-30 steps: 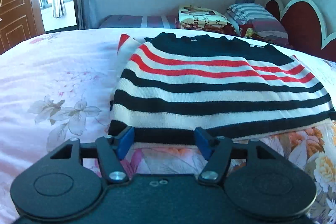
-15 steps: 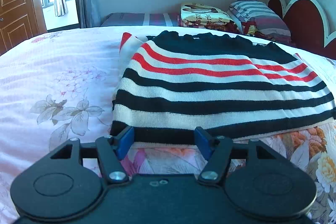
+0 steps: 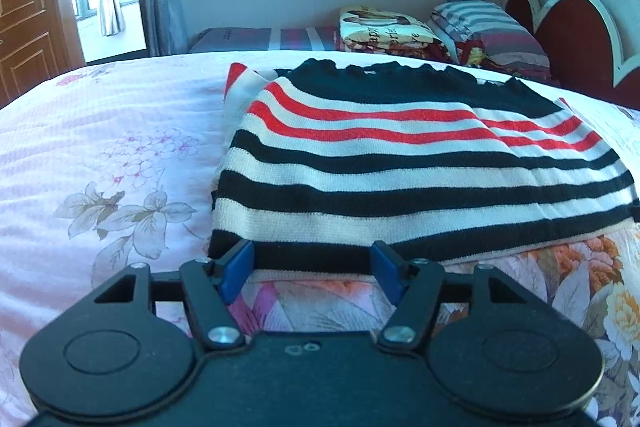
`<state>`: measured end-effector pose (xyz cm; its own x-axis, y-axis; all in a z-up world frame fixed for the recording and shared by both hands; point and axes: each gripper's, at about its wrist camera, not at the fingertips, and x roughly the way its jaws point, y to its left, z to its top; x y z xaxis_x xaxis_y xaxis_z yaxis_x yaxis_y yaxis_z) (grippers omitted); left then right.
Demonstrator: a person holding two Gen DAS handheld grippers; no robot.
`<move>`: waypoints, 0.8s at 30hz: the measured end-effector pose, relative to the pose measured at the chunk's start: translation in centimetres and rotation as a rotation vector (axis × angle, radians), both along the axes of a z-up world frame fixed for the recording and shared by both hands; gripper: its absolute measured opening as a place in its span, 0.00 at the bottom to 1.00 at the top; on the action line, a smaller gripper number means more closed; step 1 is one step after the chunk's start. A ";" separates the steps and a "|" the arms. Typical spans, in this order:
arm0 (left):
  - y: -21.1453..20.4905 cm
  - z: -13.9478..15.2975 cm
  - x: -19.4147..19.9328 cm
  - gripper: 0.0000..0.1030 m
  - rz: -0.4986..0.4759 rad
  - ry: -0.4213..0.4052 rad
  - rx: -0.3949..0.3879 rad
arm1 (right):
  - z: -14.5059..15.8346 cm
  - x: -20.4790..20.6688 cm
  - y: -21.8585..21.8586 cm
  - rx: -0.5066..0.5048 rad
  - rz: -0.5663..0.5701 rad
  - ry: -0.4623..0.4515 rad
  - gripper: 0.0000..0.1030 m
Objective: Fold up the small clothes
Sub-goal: 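Grasp one side edge of the folded sweater with the left gripper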
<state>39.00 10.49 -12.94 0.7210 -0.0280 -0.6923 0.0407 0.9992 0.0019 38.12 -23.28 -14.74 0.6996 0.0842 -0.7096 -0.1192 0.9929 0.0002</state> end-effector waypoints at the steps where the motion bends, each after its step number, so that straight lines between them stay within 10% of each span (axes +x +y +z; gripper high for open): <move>1: 0.2 0.1 0.1 0.62 -0.009 0.007 -0.002 | 0.0 0.1 0.0 -0.007 0.004 0.004 0.14; 9: 1.8 1.4 -3.0 0.79 0.053 0.023 -0.070 | 3.0 -0.9 1.1 -0.063 0.097 -0.017 0.14; 18: 5.9 -2.2 -2.5 0.73 0.327 -0.075 -0.760 | 4.7 1.3 2.5 0.278 0.108 -0.050 0.14; 24: 5.4 -2.9 1.2 0.73 0.360 -0.138 -0.743 | 4.8 5.0 7.1 0.318 0.193 -0.090 0.14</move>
<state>40.21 15.88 -15.80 0.8502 -0.1939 -0.4894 -0.2334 0.6944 -0.6807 43.11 -16.22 -9.93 0.7078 0.4262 -0.5633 -0.3175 0.9043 0.2854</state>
